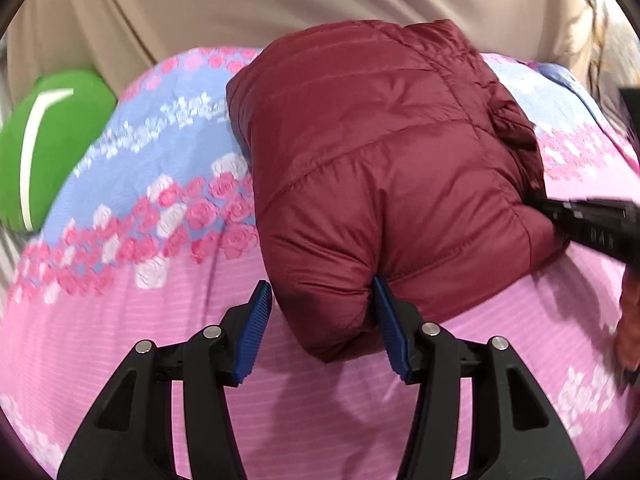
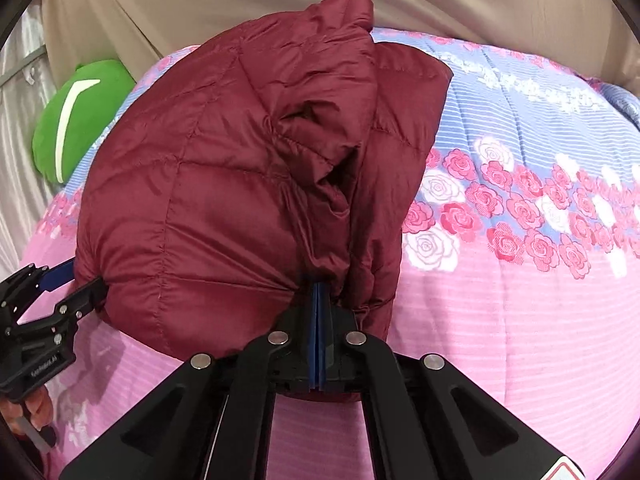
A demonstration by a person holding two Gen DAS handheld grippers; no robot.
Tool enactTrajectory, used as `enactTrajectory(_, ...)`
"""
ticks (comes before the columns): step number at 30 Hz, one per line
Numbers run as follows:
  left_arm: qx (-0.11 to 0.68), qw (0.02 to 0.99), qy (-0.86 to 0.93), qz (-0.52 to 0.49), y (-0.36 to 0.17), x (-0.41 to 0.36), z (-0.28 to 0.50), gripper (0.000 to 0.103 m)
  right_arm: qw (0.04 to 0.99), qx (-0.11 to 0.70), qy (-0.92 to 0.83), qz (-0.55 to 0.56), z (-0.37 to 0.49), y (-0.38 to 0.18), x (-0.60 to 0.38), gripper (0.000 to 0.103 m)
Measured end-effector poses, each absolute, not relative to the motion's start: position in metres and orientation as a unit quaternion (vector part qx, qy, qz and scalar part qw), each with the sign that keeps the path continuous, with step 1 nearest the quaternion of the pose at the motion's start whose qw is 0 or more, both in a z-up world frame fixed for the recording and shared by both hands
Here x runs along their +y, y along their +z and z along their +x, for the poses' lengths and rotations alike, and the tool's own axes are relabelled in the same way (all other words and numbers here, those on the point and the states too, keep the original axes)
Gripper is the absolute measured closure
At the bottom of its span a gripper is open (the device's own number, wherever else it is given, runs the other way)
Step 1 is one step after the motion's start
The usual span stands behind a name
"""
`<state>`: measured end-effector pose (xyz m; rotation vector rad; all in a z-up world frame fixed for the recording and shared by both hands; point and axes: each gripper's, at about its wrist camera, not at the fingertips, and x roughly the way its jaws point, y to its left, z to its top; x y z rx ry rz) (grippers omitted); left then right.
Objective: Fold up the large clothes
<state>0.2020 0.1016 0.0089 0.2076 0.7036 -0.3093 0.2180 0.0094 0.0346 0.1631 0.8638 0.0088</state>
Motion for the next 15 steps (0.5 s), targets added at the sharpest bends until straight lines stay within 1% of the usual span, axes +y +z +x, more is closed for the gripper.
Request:
enactTrajectory(2,0.346,0.922,-0.142,0.098,0.011,0.100,0.201,0.053,0.903,0.420,-0.005,0.091,0.215,0.040,0.007,0.103)
enactTrajectory(8,0.341,0.925,-0.127,0.108,0.014,0.096,0.197,0.053,0.916,0.386,-0.005,0.111,0.204,0.067,0.005,0.103)
enactTrajectory(10,0.344,0.925,-0.127,0.103,0.013,0.097,0.199,0.053,0.906,0.412,-0.020,0.095,0.213,0.055,0.003,0.103)
enactTrajectory(12,0.347,0.923,-0.130,0.100,0.013,0.096,0.199,0.053,0.897,0.431,-0.004,0.103,0.219,0.036,0.000,0.103)
enactTrajectory(15,0.344,0.925,-0.121,0.106,0.014,0.096,0.196,0.053,0.898,0.427,-0.012,0.102,0.210,0.041,0.001,0.103)
